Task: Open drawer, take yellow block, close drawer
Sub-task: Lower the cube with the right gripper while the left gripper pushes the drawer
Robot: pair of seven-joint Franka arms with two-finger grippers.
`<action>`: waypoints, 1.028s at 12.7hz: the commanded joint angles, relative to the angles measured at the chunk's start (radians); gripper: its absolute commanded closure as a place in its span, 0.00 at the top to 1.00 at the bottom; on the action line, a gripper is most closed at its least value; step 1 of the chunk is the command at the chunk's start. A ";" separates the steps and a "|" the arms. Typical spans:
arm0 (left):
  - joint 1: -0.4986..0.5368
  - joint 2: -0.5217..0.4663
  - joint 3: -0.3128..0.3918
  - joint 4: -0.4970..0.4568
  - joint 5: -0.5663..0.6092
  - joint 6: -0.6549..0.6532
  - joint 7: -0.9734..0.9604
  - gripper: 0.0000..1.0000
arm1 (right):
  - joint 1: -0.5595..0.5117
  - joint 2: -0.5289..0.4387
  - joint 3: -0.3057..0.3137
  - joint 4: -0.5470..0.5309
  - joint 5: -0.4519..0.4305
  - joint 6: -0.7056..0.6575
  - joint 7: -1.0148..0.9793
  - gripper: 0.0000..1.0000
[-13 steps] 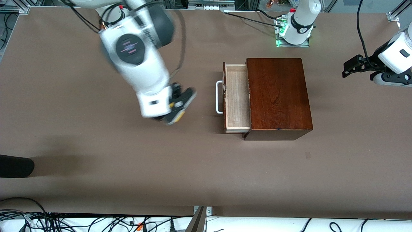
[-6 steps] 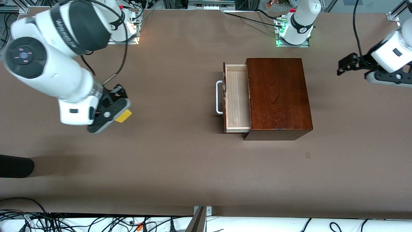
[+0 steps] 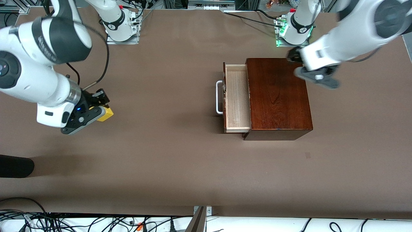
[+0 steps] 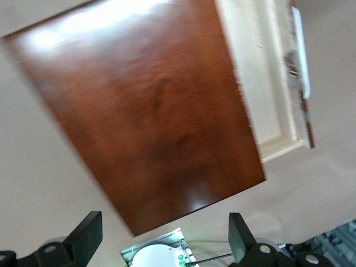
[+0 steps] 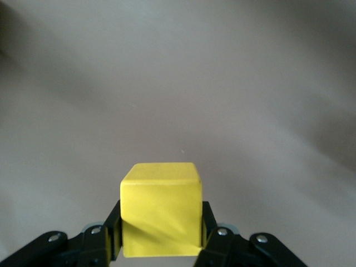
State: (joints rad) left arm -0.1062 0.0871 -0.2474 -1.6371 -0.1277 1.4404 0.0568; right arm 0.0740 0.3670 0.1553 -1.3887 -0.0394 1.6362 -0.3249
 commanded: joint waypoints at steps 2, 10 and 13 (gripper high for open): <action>-0.044 0.215 -0.128 0.186 -0.015 0.032 0.021 1.00 | -0.078 -0.096 0.006 -0.300 0.024 0.213 0.035 0.09; -0.296 0.500 -0.150 0.230 0.048 0.521 0.550 1.00 | -0.106 0.101 0.000 -0.443 0.009 0.656 0.236 0.10; -0.342 0.551 -0.150 0.223 0.146 0.555 0.603 1.00 | -0.106 0.185 -0.034 -0.447 -0.030 0.782 0.239 0.12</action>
State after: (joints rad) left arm -0.4175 0.5990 -0.4017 -1.4545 -0.0263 1.9970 0.6120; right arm -0.0210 0.5174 0.1291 -1.8358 -0.0448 2.3591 -0.0987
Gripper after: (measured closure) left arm 0.000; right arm 0.445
